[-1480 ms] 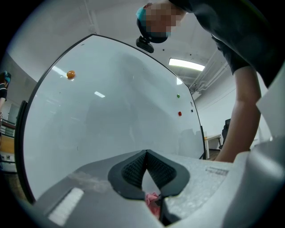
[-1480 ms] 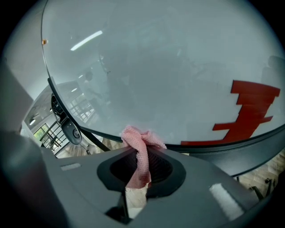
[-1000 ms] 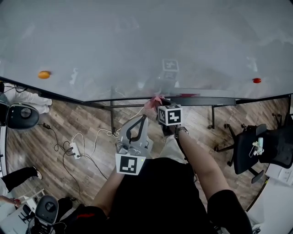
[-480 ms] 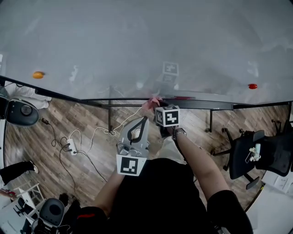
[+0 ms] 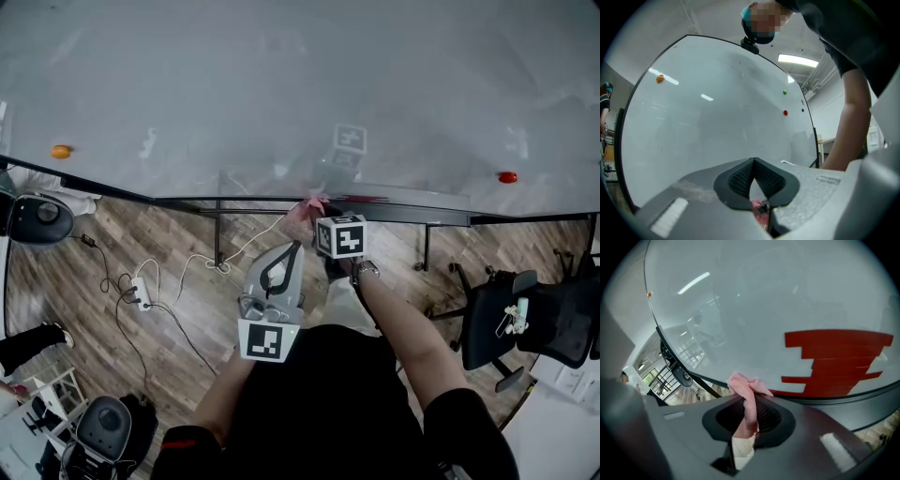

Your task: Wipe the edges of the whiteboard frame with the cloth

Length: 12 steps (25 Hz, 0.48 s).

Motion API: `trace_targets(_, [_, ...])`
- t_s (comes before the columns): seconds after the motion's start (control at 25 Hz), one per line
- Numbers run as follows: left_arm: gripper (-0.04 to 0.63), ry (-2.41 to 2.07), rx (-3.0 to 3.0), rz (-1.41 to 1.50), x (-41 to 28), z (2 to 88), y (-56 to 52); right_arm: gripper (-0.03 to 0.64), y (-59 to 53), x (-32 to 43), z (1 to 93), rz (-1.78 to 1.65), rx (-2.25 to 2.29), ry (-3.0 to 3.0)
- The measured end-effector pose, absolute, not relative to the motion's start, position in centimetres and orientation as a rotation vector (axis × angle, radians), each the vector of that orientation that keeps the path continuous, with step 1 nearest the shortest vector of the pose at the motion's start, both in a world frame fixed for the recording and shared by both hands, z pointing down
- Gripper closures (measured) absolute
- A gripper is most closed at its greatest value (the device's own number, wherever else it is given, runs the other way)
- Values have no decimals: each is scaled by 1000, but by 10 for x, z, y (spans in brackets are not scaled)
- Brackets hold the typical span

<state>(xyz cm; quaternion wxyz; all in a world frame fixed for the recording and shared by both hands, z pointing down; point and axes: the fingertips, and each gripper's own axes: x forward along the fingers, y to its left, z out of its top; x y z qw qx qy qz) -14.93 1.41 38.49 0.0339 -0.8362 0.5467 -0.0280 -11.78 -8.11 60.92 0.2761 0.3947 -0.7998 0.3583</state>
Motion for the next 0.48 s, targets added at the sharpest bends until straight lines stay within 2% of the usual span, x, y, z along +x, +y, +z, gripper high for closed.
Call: trace_targets(0.48, [595,1682,-2569,-91,-132,386,15,561,-82,-108,606,985,1057,-2168])
